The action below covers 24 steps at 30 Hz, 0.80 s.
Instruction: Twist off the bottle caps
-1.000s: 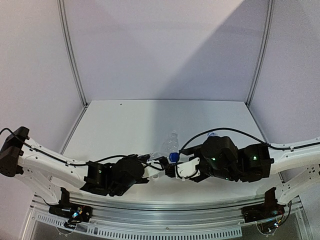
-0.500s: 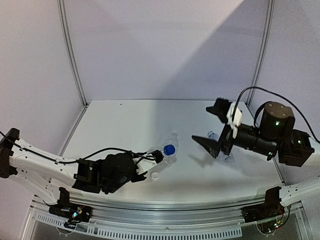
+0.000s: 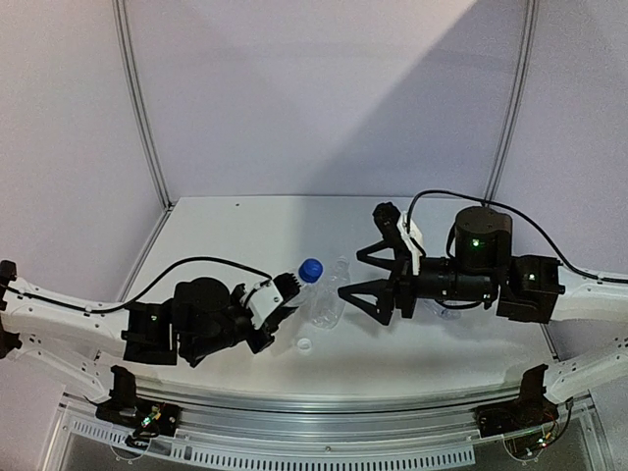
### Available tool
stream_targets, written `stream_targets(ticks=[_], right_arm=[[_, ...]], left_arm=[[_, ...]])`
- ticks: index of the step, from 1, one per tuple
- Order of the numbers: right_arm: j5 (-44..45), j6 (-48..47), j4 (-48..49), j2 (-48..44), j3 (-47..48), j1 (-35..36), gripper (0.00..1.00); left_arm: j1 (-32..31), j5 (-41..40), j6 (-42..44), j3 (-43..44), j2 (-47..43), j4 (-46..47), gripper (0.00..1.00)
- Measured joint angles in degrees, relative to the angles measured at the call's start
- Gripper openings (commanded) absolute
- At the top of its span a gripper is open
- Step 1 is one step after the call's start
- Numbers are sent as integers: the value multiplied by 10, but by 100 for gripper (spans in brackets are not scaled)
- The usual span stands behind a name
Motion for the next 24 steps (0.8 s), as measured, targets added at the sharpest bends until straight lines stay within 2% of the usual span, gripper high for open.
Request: stream_targets(ticks=[3,10,24], right_arm=[[-37,9,26,0,-7,0,97],[-83,10,71,43,2,0,96],[-69,9,101,64,2,0,92]], left_arm=[[7,27,-16,0,0,-1,0],[23,101,-44,11,21,-11,0],[25,169,-51,17,41,-14,0]])
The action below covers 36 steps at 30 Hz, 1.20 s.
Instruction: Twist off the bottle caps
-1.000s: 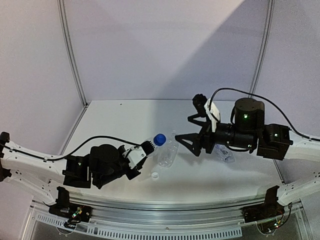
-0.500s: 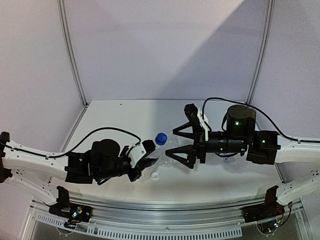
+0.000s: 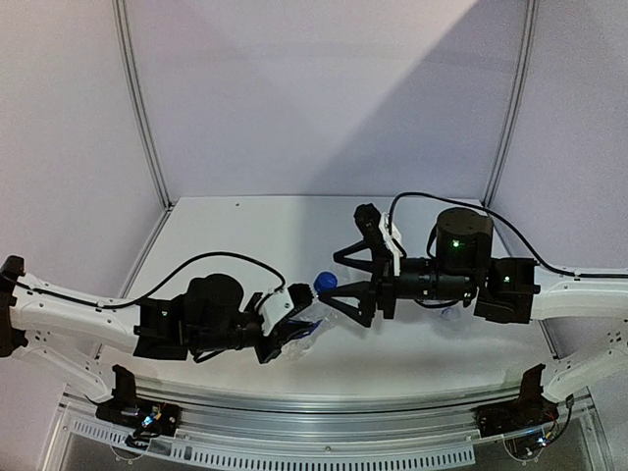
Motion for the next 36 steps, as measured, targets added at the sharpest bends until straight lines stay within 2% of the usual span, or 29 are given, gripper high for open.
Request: stream_targets(ticks=[16,27,36], right_arm=[[64,9,4,0,0,-2,89],[78,13,3,-23,-2,-5,89],[133,13,-29,-47,-17,-12,89]], left_arm=[[1,12,2,0,3,0,0],[5,0,-2,-2,-33,-2,0],[5,0,-2,-2,-37,0,0]])
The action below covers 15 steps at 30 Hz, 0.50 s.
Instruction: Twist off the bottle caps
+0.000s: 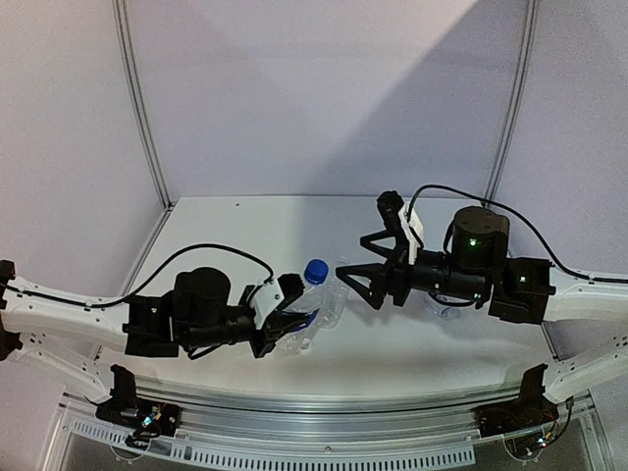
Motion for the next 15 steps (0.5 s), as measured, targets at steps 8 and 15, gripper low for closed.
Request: stream_targets(ticks=[8,15], right_arm=[[-34,-2,-67,-24,27,-1,84],[-94,12,-89,31,82,-2,80]], left_arm=[[0,-40,0,6,35,-7,0],[0,-56,0,23,78,-37,0]])
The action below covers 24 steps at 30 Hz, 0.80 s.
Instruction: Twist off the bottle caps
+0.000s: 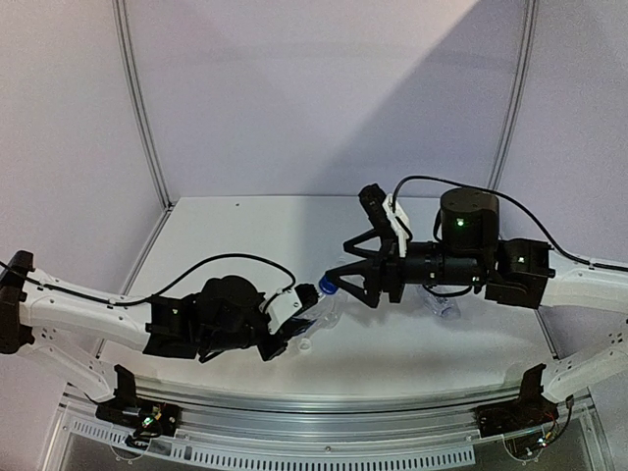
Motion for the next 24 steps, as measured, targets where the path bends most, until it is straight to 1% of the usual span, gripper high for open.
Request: stream_targets(ticks=[3,7,11,16,24], right_arm=[[-2,11,-8,22,10,0,76],[1,25,-24,51,26,0,64],[0,36,-37,71,38,0,56],[1,43,-47,73,38,0,44],[3,43,-52,70,37,3,43]], left_arm=[[0,-2,0,2,0,-1,0],[0,-2,0,3,0,-1,0],[0,-2,0,3,-2,-3,0],[0,-3,0,3,-8,-6,0],[0,-11,-1,3,-11,-11,0]])
